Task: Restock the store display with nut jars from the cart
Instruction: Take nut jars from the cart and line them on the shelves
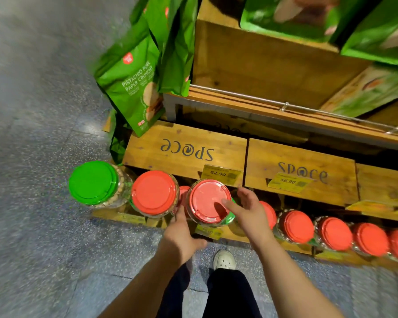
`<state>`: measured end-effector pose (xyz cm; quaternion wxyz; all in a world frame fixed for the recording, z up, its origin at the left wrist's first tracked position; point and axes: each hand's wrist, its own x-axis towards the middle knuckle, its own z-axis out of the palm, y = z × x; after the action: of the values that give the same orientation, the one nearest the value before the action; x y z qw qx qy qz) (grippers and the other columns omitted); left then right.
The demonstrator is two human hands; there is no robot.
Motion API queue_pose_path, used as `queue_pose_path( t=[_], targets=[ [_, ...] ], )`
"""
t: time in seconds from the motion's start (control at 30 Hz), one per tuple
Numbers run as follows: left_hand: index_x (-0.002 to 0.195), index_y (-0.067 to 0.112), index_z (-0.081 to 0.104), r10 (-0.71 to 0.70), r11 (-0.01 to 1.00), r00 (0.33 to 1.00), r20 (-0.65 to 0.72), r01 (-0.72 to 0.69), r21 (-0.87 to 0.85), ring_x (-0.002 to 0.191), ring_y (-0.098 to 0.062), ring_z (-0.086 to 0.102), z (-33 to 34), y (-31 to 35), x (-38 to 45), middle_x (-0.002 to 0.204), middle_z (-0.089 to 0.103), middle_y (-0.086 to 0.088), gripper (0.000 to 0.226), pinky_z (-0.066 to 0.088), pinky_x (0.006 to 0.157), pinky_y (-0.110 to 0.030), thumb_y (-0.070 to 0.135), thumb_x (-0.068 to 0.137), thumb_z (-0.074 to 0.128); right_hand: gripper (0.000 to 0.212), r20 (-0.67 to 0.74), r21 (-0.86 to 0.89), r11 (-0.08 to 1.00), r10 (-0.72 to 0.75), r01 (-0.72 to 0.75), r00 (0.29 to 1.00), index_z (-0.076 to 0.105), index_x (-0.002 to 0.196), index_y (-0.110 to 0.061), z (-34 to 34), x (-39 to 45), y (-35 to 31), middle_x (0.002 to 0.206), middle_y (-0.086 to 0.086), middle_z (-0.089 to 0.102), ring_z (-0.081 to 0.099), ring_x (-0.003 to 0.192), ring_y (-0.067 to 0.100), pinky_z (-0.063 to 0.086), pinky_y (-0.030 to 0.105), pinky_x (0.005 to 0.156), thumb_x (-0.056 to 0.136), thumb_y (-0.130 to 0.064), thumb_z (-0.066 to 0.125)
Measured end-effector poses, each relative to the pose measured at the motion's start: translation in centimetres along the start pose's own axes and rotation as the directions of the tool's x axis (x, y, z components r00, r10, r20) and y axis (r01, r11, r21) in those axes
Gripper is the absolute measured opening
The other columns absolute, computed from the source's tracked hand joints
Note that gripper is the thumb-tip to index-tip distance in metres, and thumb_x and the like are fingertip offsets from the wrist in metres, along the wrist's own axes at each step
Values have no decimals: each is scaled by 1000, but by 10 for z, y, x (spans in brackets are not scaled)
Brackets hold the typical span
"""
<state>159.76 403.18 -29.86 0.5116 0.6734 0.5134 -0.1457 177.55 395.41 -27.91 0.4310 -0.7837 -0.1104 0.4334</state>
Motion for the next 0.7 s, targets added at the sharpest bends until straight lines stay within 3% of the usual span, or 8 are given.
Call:
queue_pose_path(
  t=[0.17,0.27,0.43,0.7],
  targets=[
    [151,22,39,86,961,994,63,-100,259,121,-17,60,-48,46,-45,135,63,5,93,47,107,-36,35,74,90,69,-8,-183,981,-66,63,998,51,142,-28,-29,-46,-48,144,-1,57,52,133,16,43,36,109,82,-39,83],
    [152,21,40,136,889,989,59,-149,434,121,-22,62,-74,87,-78,135,64,-1,94,50,103,-39,44,74,88,66,-24,-371,920,-144,124,989,52,138,-37,-49,-81,-76,133,-1,65,59,125,21,47,40,105,80,-47,81],
    [151,28,42,311,708,946,90,-293,643,123,-25,59,-92,160,-137,139,61,-2,84,52,98,-38,53,81,79,58,42,-631,755,-198,180,979,58,137,-33,-92,-144,-114,138,-2,60,58,123,19,48,35,102,84,-48,77],
    [147,34,47,490,484,847,204,-459,745,124,-23,57,-49,254,-215,140,60,-1,74,52,94,-38,62,83,73,53,-96,-718,681,-303,145,948,59,133,-36,-183,-228,-127,135,-3,58,60,116,19,53,39,97,84,-50,76]
  ],
)
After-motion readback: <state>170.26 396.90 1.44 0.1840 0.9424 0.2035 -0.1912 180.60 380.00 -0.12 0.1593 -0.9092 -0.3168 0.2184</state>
